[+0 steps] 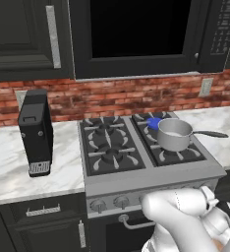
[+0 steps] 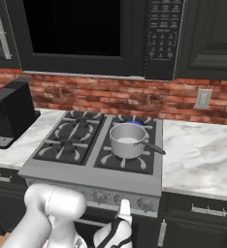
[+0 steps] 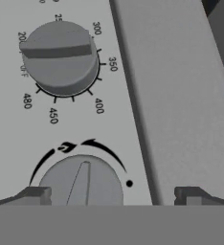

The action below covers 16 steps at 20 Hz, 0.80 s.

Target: Turn off the rear right burner of the stove.

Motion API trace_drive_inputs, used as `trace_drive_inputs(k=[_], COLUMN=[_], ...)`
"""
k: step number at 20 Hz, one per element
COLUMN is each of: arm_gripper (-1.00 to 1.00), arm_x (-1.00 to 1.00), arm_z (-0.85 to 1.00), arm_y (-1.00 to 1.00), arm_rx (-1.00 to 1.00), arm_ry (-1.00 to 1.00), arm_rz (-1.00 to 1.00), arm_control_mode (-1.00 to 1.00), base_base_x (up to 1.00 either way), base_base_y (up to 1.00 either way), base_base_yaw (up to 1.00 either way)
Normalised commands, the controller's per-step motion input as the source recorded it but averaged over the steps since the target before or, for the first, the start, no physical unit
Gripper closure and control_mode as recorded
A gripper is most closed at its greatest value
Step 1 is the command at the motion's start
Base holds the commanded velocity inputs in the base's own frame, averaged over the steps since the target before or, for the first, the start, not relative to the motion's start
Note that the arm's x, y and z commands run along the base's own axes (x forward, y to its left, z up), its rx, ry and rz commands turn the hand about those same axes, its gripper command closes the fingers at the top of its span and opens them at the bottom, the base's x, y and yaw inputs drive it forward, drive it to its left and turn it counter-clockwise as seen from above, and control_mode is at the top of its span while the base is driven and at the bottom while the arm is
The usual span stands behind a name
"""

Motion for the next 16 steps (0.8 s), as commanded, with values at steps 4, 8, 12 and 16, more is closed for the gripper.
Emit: trace_drive_inputs(k=[4, 8, 12, 16], arm_gripper=[-1.00, -1.00, -1.00, -1.00], arm_x=[0.22, 0.23, 0.13, 0.12], arm_z=[-0.15, -0.21, -0.27, -0.29], arm_y=[0.00, 0.00, 0.00, 0.00], arm_rx=[0.00, 0.00, 0.00, 0.00], arm_ry=[0.00, 0.00, 0.00, 0.00], arm_rz=[0.00, 0.00, -0.03, -0.05], arm_control_mode=[-1.00, -1.00, -1.00, -1.00], base_base_x=[0.00, 0.00, 0.00, 0.00], base_base_y=[0.00, 0.00, 0.00, 0.00], base_base_yaw=[0.00, 0.00, 0.00, 0.00])
